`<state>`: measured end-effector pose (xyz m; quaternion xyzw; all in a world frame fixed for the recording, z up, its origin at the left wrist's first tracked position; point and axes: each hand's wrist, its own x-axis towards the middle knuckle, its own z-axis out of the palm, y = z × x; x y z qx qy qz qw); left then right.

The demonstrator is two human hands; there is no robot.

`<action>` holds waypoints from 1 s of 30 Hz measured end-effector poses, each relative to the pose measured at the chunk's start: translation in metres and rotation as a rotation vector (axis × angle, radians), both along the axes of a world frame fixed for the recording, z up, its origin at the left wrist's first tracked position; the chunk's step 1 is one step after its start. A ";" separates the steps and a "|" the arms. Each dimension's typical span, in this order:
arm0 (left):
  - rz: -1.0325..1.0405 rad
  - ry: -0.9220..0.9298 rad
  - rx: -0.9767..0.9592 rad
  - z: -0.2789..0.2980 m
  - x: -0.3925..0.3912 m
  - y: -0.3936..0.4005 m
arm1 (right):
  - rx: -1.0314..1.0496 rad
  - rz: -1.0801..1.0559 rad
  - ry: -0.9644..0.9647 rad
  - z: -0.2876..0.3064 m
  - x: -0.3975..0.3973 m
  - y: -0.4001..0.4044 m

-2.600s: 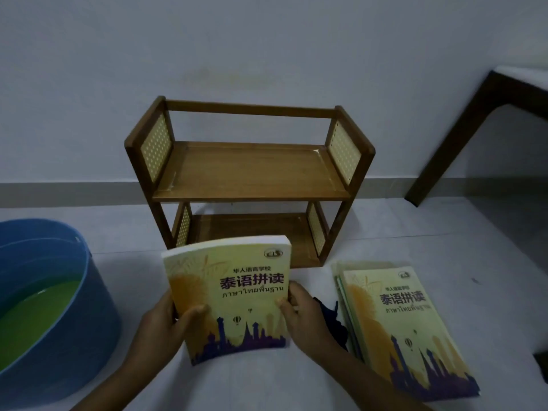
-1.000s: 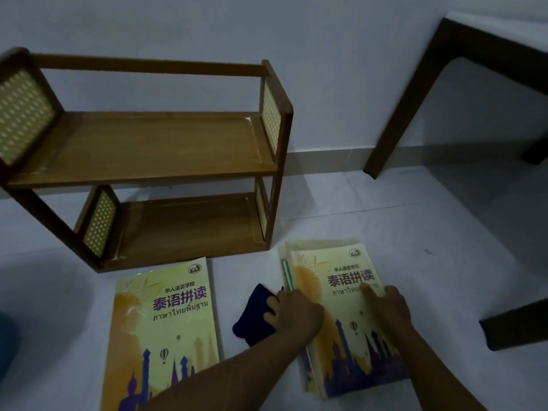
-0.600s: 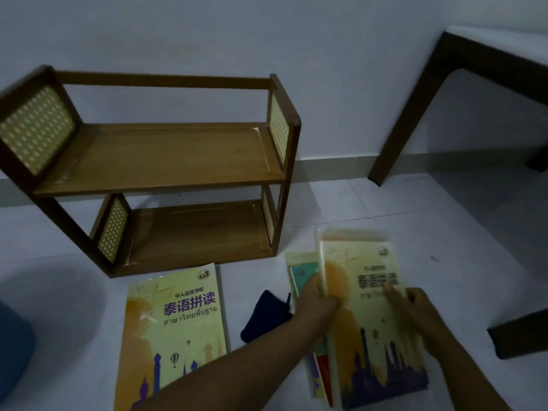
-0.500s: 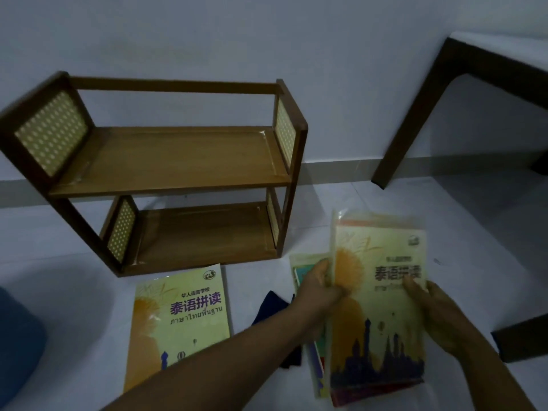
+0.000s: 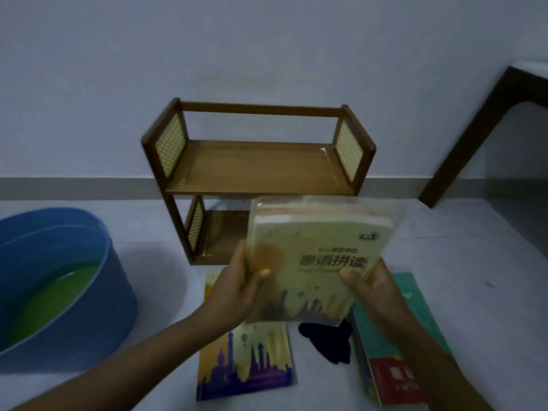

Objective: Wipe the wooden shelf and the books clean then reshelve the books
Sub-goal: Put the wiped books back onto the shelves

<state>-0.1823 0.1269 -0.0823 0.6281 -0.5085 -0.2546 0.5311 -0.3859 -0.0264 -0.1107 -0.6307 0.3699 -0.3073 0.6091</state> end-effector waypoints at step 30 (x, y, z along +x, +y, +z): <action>0.350 0.011 0.763 -0.130 0.083 0.026 | 0.050 0.189 0.579 -0.105 0.102 0.047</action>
